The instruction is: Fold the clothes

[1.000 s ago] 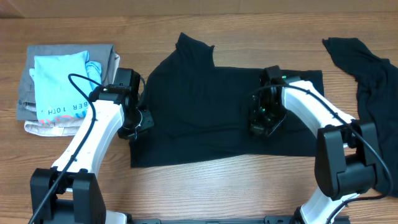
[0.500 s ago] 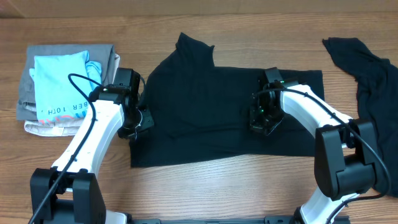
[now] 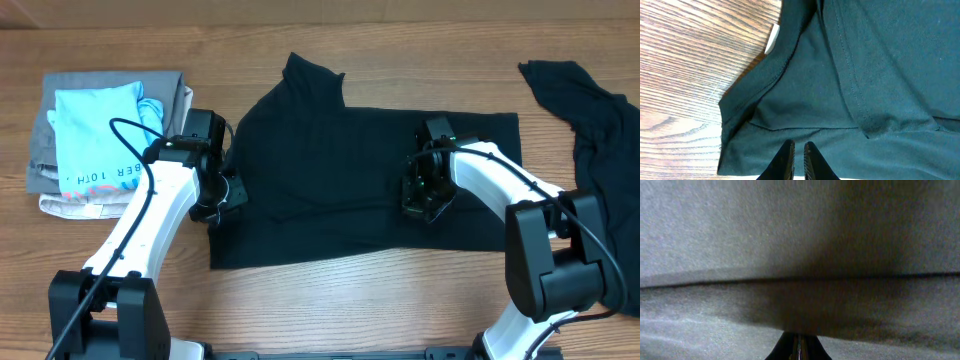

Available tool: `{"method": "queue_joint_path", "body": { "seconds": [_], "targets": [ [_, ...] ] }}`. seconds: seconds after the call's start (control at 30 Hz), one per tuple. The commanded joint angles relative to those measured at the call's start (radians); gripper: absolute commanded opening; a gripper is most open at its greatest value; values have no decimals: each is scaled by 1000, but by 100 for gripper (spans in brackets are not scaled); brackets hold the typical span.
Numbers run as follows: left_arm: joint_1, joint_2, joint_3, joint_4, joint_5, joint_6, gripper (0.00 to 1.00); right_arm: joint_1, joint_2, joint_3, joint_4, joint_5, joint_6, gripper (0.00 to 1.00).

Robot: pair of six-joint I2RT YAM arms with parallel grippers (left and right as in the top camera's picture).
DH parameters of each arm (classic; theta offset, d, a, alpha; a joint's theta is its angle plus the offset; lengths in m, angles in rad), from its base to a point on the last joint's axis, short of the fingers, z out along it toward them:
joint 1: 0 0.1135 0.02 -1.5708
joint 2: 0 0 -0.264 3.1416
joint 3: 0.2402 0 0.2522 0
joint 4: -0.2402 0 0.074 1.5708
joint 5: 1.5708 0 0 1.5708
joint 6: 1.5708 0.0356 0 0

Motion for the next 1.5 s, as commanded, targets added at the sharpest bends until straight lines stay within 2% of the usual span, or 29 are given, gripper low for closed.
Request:
{"method": "queue_joint_path", "body": {
  "seconds": [0.0, 0.6, 0.83, 1.07, 1.23, 1.33, 1.47],
  "targets": [
    [4, 0, 17, 4, 7, 7, 11, 4, -4, -7, 24, 9, 5, 4],
    [4, 0, 17, -2, 8, 7, 13, 3, -4, 15, 81, 10, 32, 4],
    [4, 0, 17, -4, 8, 8, 13, 1, -4, 21, 159, 115, 32, 4],
    [4, 0, 17, -3, 8, 7, 13, 1, -4, 21, 255, 138, 32, 15],
    [4, 0, 17, -3, 8, 7, 13, -2, -4, 25, 299, 137, 32, 16],
    [3, 0, 17, -3, 15, 10, 7, -11, -7, 81, 253, 131, 32, 15],
    [2, -1, 25, -23, 14, 77, 4, -37, -26, 201, 122, 116, 31, 15]
  ]
}}
